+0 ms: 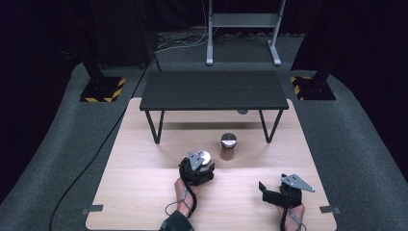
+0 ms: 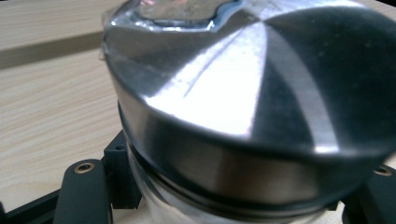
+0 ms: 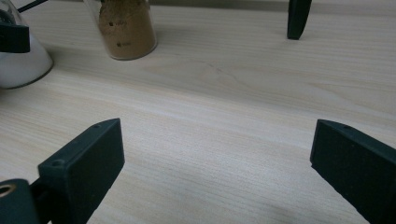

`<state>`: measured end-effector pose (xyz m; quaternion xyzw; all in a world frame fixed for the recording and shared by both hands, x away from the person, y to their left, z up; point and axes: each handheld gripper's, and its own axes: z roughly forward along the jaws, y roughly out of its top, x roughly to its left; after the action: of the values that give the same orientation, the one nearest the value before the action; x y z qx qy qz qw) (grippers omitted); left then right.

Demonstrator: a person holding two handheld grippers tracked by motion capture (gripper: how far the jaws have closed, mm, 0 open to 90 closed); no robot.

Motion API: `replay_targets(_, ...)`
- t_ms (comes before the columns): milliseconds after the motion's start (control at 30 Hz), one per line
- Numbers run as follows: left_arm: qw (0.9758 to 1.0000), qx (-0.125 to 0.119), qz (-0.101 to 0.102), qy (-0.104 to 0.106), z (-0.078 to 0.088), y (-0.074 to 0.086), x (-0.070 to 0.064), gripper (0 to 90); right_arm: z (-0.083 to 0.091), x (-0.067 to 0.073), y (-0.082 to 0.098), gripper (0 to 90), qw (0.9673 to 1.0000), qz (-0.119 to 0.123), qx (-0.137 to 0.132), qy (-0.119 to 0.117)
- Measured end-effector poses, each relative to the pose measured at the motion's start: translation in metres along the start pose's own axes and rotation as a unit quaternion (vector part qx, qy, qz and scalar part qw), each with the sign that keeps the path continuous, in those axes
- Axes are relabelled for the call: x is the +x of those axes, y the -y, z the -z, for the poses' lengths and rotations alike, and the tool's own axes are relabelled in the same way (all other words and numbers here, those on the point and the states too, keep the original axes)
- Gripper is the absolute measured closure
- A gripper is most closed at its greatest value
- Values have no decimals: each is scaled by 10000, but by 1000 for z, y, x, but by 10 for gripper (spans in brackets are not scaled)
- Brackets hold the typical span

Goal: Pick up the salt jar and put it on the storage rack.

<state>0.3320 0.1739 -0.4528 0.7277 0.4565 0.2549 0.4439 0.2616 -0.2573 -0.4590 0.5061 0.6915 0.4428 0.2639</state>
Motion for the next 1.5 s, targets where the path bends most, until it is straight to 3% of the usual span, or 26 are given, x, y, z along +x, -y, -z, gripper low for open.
replay_targets(667, 9999, 76, -59, 59, 5, -2, 2, 308, -1, -1, -1, 16, 10000, 1, 31, -27)
replay_targets(933, 9999, -3, -92, 54, 12, 1, 3, 309, -1, -1, -1, 17, 10000, 0, 29, -26)
replay_targets(1500, 10000, -45, 22, -60, 27, 1, 15, 309, 0, 0, 0, 17, 10000, 29, 5, 8)
